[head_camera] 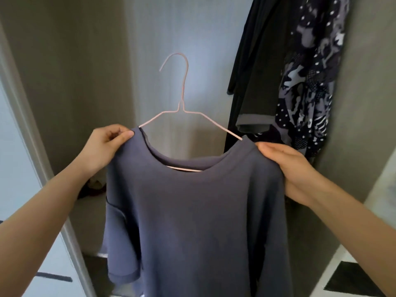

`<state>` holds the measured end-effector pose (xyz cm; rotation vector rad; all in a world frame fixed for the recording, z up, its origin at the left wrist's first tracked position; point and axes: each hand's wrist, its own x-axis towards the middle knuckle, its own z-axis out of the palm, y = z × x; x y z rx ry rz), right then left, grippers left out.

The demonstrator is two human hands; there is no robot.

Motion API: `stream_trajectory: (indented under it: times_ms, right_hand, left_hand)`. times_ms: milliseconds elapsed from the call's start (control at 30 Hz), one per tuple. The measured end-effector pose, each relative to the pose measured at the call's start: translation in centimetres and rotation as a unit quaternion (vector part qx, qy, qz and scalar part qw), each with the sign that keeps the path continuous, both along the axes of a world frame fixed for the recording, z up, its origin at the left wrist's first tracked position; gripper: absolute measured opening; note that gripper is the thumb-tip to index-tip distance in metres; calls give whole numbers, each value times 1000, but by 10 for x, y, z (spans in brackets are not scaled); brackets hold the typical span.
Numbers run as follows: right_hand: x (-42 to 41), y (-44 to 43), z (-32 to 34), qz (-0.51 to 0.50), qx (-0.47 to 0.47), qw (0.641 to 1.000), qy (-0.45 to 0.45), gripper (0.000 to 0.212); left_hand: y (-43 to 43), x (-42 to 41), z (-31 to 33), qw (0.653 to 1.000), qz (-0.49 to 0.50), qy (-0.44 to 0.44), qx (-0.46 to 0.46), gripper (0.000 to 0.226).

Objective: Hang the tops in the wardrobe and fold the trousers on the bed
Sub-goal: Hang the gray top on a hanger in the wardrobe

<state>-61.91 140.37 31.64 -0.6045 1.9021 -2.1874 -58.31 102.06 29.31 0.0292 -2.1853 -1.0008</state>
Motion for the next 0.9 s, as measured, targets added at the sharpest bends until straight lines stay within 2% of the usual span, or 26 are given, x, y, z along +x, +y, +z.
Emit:
stream_trajectory:
  times_ms: [100, 233, 333, 533, 767, 900]
  right_hand:
    - [7, -8, 29, -13, -26, 999, 21, 22]
    - [14, -12, 62, -26, -73, 996, 31, 37]
    - [20, -11, 84, -26, -107, 994, 22, 23]
    - [31, -6, 127, -44, -147, 988, 32, 30]
    - [45, -10, 176, -80, -201, 974, 61, 22]
    - [43, -21, 202, -111, -217, 967, 79, 20]
  left_hand:
    - [-2, -22, 19, 1000, -6, -8, 17, 21]
    - [5, -44, 50, 1000, 23, -16, -2, 22]
    - [20, -53, 75, 998, 52, -4, -20, 21]
    - [48, -69, 122, 995, 75, 51, -41, 42]
    - [86, -89, 159, 995, 4, 86, -39, 52]
    - [120, -81, 175, 987, -120, 104, 34, 53]
